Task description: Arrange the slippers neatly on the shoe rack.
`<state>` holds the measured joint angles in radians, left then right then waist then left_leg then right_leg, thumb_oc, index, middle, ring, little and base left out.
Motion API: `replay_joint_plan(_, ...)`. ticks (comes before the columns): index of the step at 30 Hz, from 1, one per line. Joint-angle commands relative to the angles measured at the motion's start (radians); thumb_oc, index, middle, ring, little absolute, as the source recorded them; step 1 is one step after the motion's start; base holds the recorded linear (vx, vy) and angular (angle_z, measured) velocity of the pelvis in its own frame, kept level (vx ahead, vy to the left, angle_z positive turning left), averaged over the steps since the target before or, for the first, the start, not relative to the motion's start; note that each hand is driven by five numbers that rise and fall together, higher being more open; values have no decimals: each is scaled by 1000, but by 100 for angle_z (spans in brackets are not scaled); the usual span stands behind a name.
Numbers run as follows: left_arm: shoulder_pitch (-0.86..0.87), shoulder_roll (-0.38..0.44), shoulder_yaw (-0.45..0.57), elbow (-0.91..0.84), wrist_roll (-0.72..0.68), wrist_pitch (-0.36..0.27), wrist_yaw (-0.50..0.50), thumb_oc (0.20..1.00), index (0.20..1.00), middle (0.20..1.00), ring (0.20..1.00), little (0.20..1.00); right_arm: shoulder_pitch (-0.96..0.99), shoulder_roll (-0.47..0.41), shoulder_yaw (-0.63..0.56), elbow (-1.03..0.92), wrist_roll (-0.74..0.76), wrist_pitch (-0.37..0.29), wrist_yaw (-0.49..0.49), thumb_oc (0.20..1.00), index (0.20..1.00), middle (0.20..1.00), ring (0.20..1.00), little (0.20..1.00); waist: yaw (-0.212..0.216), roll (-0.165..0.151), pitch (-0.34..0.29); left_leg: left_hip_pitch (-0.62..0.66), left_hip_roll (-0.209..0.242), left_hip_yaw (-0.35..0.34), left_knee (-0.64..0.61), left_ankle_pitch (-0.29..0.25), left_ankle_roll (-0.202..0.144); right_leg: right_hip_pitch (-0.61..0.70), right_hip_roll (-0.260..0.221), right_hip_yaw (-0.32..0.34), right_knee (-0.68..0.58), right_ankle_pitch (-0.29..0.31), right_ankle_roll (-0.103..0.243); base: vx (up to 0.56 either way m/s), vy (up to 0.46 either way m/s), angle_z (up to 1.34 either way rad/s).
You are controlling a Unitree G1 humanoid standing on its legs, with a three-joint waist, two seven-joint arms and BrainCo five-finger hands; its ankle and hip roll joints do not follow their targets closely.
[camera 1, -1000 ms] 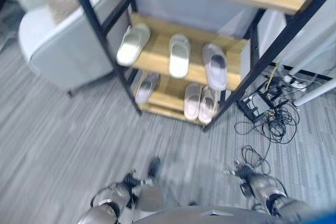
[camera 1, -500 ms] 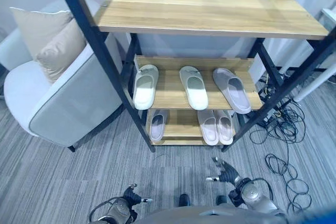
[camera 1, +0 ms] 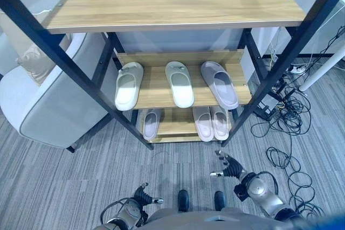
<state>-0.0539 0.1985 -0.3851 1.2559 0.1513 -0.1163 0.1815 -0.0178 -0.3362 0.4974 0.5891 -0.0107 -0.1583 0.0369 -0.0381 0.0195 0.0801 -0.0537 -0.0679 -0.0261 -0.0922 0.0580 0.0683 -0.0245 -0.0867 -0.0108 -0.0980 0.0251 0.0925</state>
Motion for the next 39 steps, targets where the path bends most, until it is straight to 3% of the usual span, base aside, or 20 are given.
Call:
replay_joint_plan(1,-56,-39,15,50,20,-24,20,1000,1000,1000,1000,1000,-32,-29,7,-88,56,-83,19,1000,1000,1000,1000,1000,12,-19,30,19,123,-37,5,-61,-118,23,-40,-1,36,-52,32,5,-99,4)
replay_joint_plan(12,-39,-72,-3,58,44,-35,5,1000,1000,1000,1000,1000,-66,-135,102,-357,-74,-131,71,1000,1000,1000,1000,1000,30,-38,14,45,159,-53,5,-56,-137,77,-7,-29,13,-73,17,25,-57,6)
replay_joint_plan(14,-39,-68,-1,64,48,-36,2,1000,1000,1000,1000,1000,-72,-166,102,-490,-13,-146,107,1000,1000,1000,1000,1000,28,-42,7,48,159,-51,5,-59,-138,77,-7,-29,12,-74,18,40,7,0)
replay_joint_plan(18,-26,-59,6,72,54,-38,-3,1000,1000,1000,1000,1000,-177,-226,76,-644,-89,-173,61,1000,1000,1000,1000,1000,31,-43,0,46,155,-47,5,-65,-137,71,-13,-26,11,-69,25,29,36,0)
replay_joint_plan(24,-18,-54,19,78,37,-34,-5,1000,1000,1000,1000,1000,-206,-203,19,-662,-99,-151,11,1000,1000,1000,1000,1000,35,-43,-12,50,143,-46,5,-75,-129,75,-23,-29,11,-66,28,23,41,0)
replay_joint_plan(39,-17,-64,9,76,55,-33,-3,1000,1000,1000,1000,1000,-110,-182,-8,-650,-107,-147,8,1000,1000,1000,1000,1000,28,-41,-34,69,128,-38,5,-88,-117,92,-41,-27,12,-64,34,1,4,0)
